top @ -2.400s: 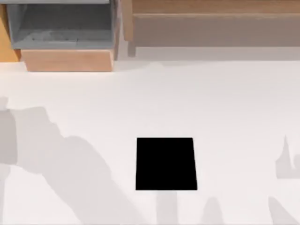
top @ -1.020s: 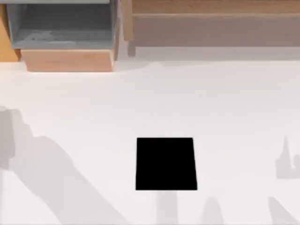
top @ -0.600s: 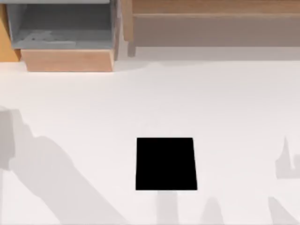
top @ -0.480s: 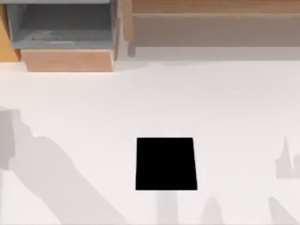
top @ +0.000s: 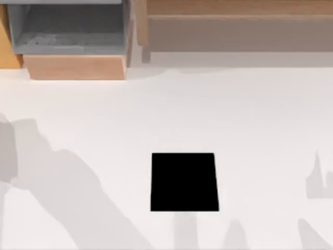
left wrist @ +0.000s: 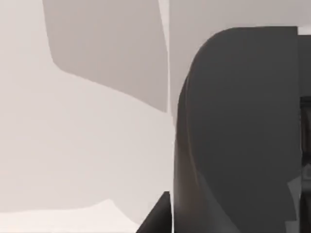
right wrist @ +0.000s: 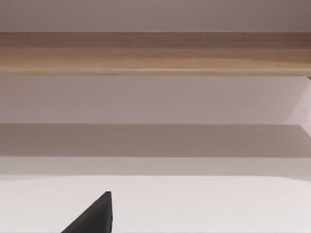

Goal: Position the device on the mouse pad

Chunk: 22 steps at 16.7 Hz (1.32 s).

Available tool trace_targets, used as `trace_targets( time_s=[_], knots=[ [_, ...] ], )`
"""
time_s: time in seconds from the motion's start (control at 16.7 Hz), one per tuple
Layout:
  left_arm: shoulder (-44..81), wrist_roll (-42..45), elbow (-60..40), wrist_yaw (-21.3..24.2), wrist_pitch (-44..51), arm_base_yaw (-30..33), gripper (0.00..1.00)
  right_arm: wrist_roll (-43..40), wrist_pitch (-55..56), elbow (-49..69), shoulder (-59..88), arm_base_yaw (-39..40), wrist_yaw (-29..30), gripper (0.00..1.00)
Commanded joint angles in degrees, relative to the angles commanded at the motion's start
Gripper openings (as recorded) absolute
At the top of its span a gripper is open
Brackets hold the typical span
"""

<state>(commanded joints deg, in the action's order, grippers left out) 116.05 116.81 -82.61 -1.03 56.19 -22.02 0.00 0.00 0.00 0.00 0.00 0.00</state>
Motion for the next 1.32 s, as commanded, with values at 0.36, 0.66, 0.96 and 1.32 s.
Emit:
trace_targets(
  time_s=[0.36, 0.66, 0.96, 1.32],
  knots=[
    [-4.1, -0.5, -7.8, 0.1, 11.9, 0.1, 0.0, 0.0, 0.0, 0.0, 0.0, 0.0, 0.0, 1.0],
    [-4.0, -0.4, -7.9, 0.1, 12.0, 0.0, 0.0, 0.0, 0.0, 0.0, 0.0, 0.0, 0.0, 1.0],
    [-2.6, -8.8, -9.4, 0.1, 12.3, 3.8, 0.0, 0.0, 0.0, 0.0, 0.0, 0.0, 0.0, 1.0],
    [1.5, -35.4, -13.2, 0.4, 13.5, 16.1, 0.0, 0.0, 0.0, 0.0, 0.0, 0.0, 0.0, 1.0]
  ],
)
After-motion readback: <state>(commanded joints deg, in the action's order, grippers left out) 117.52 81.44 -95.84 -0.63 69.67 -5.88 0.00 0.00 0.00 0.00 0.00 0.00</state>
